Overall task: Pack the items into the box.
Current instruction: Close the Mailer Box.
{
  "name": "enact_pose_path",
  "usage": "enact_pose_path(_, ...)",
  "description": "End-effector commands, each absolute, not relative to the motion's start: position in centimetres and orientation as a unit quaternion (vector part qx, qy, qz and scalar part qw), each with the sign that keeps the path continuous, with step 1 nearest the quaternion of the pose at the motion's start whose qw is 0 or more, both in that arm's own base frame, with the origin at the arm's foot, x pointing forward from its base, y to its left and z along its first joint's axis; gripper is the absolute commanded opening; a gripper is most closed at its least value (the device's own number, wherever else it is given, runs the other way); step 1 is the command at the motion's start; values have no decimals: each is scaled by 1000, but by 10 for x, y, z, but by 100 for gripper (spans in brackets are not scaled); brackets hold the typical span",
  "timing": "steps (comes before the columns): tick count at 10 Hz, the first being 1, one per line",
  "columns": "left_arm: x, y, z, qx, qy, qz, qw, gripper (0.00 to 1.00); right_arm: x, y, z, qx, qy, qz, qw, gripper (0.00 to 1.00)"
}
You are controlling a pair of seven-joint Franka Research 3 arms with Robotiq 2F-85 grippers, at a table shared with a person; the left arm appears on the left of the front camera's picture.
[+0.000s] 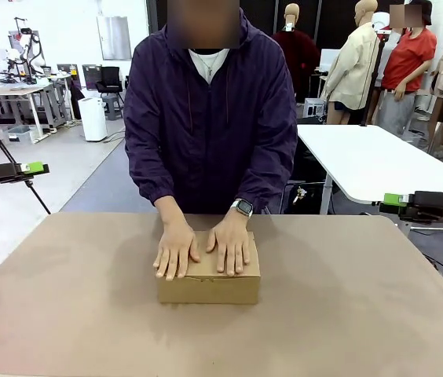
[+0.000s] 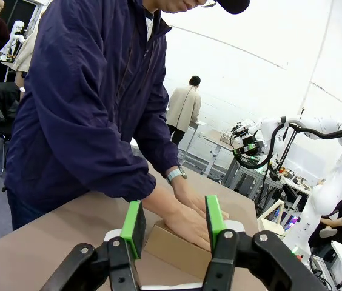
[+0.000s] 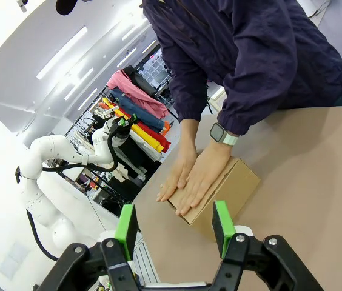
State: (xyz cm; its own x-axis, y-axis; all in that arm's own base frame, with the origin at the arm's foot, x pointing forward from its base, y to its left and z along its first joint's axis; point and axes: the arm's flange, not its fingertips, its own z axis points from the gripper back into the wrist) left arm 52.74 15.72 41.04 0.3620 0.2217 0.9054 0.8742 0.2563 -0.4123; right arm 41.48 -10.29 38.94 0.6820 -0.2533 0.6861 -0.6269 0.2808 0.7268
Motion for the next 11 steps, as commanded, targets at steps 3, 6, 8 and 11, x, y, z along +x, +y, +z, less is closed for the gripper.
enact_pose_path(3, 522, 156, 413, -553, -499, -262, 614, 55, 417, -102, 395, 586, -378, 138, 703, 68)
enact_pose_path(6, 522, 156, 413, -553, -499, -262, 614, 55, 417, -102, 395, 586, -378, 138, 703, 68)
enact_pose_path(8, 522, 156, 413, -553, -499, -262, 614, 55, 417, -102, 395, 586, -378, 138, 703, 68)
enact_pose_path(11, 522, 156, 413, -553, -499, -262, 614, 55, 417, -102, 395, 586, -378, 138, 703, 68)
